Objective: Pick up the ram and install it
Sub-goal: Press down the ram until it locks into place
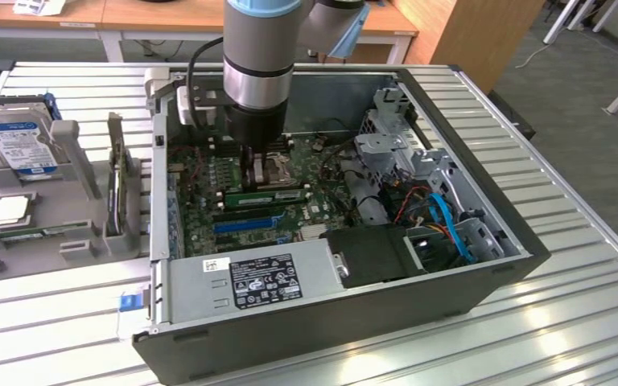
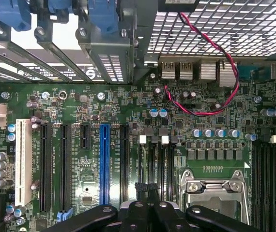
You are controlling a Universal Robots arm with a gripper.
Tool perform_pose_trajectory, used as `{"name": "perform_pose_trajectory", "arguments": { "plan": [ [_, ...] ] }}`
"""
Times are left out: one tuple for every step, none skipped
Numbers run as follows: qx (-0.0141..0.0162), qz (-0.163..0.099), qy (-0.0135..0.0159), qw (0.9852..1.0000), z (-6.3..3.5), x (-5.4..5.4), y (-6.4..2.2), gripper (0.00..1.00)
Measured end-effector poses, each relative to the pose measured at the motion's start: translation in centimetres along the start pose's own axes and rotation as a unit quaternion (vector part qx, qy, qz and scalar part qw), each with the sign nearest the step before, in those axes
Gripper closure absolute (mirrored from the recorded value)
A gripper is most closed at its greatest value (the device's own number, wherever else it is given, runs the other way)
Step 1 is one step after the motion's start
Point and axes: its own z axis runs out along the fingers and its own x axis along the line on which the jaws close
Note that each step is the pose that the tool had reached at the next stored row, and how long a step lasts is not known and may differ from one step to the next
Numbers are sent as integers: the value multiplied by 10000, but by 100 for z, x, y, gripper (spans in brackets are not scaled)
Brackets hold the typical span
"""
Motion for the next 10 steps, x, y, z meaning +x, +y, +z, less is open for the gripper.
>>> {"name": "perform_pose_trajectory", "arguments": {
  "plan": [
    [0,0,-1,10000,2,0,0,90],
    [2,0,-3,10000,6,0,0,90],
    [1,0,-4,10000,10,0,0,90],
    [1,0,-4,10000,12,0,0,90],
    [1,0,-4,10000,16,0,0,90],
    [1,0,-4,10000,20,0,0,90],
    [1,0,-4,10000,24,0,0,90],
    [0,0,-4,10000,29,0,-1,90],
    [0,0,-4,10000,33,1,-1,90],
    [0,0,-4,10000,38,1,-1,90]
  ]
}}
